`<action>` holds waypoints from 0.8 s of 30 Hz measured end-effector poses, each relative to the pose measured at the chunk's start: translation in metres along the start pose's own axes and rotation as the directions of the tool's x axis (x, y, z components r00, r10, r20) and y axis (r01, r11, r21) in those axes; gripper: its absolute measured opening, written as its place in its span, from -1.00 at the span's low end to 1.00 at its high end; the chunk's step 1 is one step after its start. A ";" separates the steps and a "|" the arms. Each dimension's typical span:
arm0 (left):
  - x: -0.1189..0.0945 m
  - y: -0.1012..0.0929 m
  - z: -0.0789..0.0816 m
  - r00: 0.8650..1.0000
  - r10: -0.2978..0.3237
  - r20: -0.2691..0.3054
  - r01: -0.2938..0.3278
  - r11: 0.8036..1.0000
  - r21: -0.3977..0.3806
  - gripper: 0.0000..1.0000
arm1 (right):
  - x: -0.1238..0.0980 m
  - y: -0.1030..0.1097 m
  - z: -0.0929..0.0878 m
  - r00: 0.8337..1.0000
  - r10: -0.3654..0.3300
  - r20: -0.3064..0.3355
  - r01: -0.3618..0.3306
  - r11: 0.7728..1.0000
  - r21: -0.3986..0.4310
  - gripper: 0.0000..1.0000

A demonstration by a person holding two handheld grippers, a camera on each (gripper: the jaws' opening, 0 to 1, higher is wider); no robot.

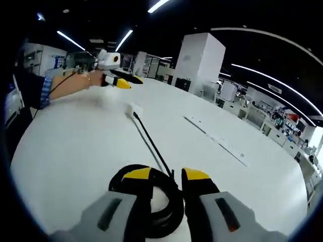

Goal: Plug the desk Type‑C cable into the charger adapter.

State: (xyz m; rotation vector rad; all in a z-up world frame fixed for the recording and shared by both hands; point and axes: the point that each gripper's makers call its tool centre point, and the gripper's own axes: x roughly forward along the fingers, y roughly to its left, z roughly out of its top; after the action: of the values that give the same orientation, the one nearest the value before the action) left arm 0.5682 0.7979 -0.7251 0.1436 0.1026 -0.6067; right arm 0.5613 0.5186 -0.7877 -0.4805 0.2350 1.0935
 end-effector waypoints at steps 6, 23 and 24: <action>-0.023 -0.002 0.023 0.995 0.093 0.017 -0.093 0.996 -0.012 -0.08 | -0.015 0.013 0.037 0.993 -0.025 0.116 0.026 1.000 -0.001 -0.55; -0.118 -0.060 0.062 0.949 0.258 0.180 -0.256 0.966 -0.033 0.02 | -0.113 0.100 0.085 0.956 -0.118 0.269 0.138 0.989 -0.057 -0.50; -0.126 -0.059 0.062 0.938 0.291 0.189 -0.293 0.956 -0.020 0.03 | -0.119 0.103 0.090 0.943 -0.129 0.306 0.152 0.987 -0.051 -0.50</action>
State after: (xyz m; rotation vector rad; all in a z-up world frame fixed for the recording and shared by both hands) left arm 0.4342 0.8104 -0.6530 0.1053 -0.1056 -0.3208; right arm 0.4111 0.5058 -0.6867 -0.3830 -0.1086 1.0226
